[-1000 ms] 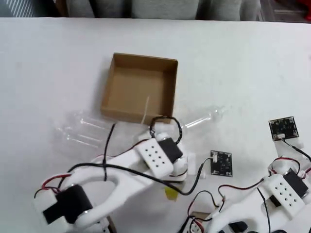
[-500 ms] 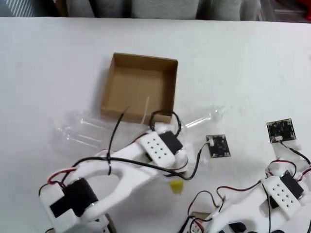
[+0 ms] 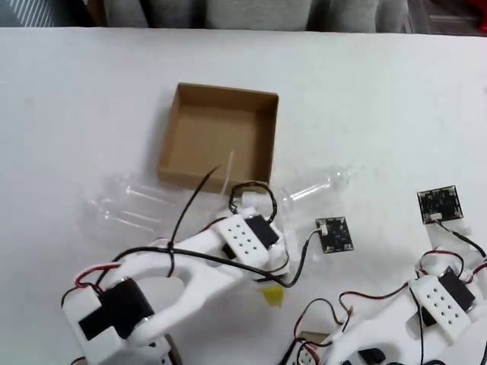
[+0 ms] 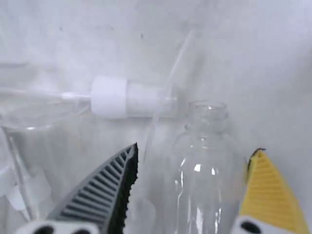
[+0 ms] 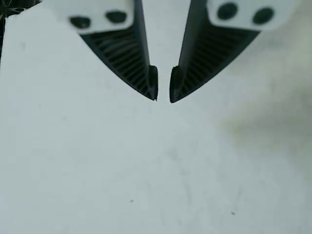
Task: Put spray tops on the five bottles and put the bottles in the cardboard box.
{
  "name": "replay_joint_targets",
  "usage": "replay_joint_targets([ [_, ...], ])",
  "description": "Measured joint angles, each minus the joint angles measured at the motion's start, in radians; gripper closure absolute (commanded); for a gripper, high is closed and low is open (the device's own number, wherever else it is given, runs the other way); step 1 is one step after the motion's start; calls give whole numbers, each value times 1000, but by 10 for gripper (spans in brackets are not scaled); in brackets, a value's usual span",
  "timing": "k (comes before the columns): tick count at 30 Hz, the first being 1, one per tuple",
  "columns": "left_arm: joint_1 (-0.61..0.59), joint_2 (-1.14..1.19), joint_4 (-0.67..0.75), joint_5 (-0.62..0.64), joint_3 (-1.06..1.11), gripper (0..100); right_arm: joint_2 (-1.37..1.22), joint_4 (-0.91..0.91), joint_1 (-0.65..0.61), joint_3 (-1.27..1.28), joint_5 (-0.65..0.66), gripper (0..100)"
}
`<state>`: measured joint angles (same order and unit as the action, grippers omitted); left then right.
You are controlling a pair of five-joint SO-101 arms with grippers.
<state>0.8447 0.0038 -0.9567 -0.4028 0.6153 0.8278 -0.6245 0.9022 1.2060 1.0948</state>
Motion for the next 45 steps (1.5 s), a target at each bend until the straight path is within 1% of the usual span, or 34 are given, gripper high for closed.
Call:
replay_joint_targets([
  [2, 0, 5, 14, 0, 0, 680, 0, 0, 0, 0, 0, 981],
  [6, 0, 71, 17, 0, -9, 814, 0, 0, 0, 0, 0, 981],
  [9, 2, 126, 2, 0, -55, 903, 0, 0, 0, 0, 0, 981],
  [14, 5, 190, -84, 2, -144, 910, 0, 0, 3, 0, 0, 981],
  [22, 3, 189, -118, 2, -164, 910, 0, 0, 6, 0, 43, 981],
  [25, 0, 118, -160, 2, -161, 909, 0, 0, 6, 0, 48, 981],
  [30, -28, -101, -218, 2, -120, 909, 0, 0, 6, 0, 51, 981],
  [33, -84, -233, -255, 20, -103, 909, 0, 0, 6, 0, 51, 981],
  [35, -141, -319, -282, 58, -103, 909, 0, 0, 2, 0, 51, 981],
  [38, -241, -434, -316, 106, -103, 909, 0, -34, -40, 0, 51, 981],
  [43, -462, -598, -371, 186, -103, 909, 0, -201, -150, -52, 44, 982],
  [45, -565, -652, -393, 212, -103, 909, 0, -281, -207, -91, -11, 981],
])
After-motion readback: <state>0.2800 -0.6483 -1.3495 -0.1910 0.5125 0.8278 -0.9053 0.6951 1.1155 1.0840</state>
